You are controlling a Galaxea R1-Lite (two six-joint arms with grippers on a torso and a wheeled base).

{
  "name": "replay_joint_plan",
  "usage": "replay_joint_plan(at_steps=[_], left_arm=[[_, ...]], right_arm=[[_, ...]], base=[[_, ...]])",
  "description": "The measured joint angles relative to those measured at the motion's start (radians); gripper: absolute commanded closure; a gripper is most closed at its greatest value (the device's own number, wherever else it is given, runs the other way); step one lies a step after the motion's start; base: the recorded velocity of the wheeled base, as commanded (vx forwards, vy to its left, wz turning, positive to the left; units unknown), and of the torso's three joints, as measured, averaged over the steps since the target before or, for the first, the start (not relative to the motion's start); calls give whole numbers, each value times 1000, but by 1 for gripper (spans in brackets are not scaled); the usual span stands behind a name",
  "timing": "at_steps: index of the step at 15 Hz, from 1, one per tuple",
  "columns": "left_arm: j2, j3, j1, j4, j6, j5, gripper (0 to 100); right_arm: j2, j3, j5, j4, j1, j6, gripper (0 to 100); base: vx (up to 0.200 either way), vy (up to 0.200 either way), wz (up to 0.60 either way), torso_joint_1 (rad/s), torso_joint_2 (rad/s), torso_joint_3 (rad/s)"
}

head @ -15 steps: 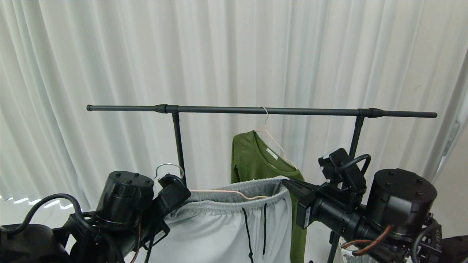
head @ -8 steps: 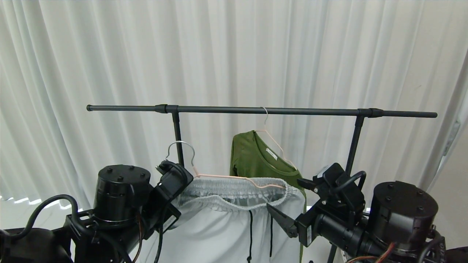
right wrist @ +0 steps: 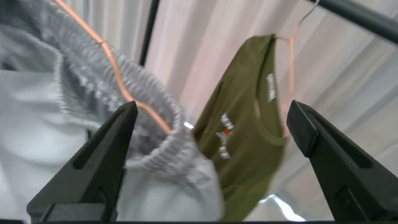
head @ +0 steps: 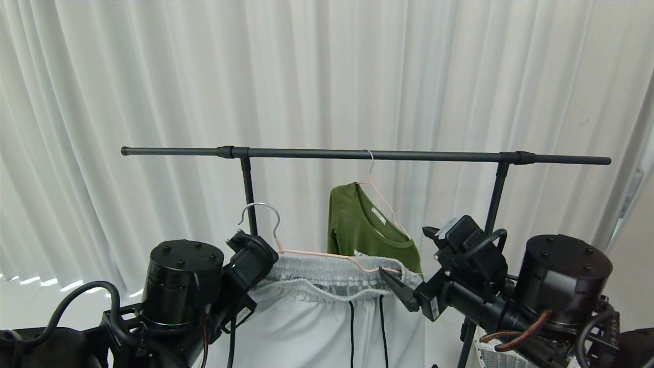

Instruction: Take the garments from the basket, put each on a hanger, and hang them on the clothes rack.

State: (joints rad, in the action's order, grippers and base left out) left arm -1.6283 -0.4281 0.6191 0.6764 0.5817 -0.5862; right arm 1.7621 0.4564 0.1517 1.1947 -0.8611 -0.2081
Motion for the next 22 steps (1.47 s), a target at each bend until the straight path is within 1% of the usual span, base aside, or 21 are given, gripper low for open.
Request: replay_joint_plan(at_steps=[1,2,3,5,7,8,10,15,17,18,22], left_arm=[[-3,0,4,0,1,-2,100],[-9,-6,14,0,3,-6,100],[-17,-12,21,0,3,-14,100],[-33,-21,30,0,1,-17,100],[-46,-27,55,0,-3,-18,100],[-51,-28,67,0,-5,-19,100],[-57,-31,90,0,-5,-22,100],[-76,-31,121,0,-8,-23,100],[-79,-32,149,1,-9,-41,100],[-80,-32,156,1,-10,-54,100],[-79,-32,169,4,-14,-52,100]], right_arm=[[1,1,0,-3,3,-31,0],[5,4,2,-5,4,-79,0],[15,6,5,-11,-3,-98,0],[37,21,7,-25,-27,-105,0],[57,58,13,-58,-42,-112,0],[66,78,29,-67,-45,-117,0],[86,118,86,-76,-49,-121,0],[103,140,101,-77,-56,-123,0],[108,144,131,-77,-59,-125,0],[109,144,138,-77,-60,-125,100],[113,143,140,-78,-66,-126,100]], base=[[0,0,0,0,0,0],[0,0,0,0,0,0],[0,0,0,0,0,0],[0,0,0,0,0,0],[0,0,0,0,0,0],[0,0,0,0,0,0],[0,0,0,0,0,0],[0,0,0,0,0,0],[0,0,0,0,0,0],[0,0,0,0,0,0],[0,0,0,0,0,0]])
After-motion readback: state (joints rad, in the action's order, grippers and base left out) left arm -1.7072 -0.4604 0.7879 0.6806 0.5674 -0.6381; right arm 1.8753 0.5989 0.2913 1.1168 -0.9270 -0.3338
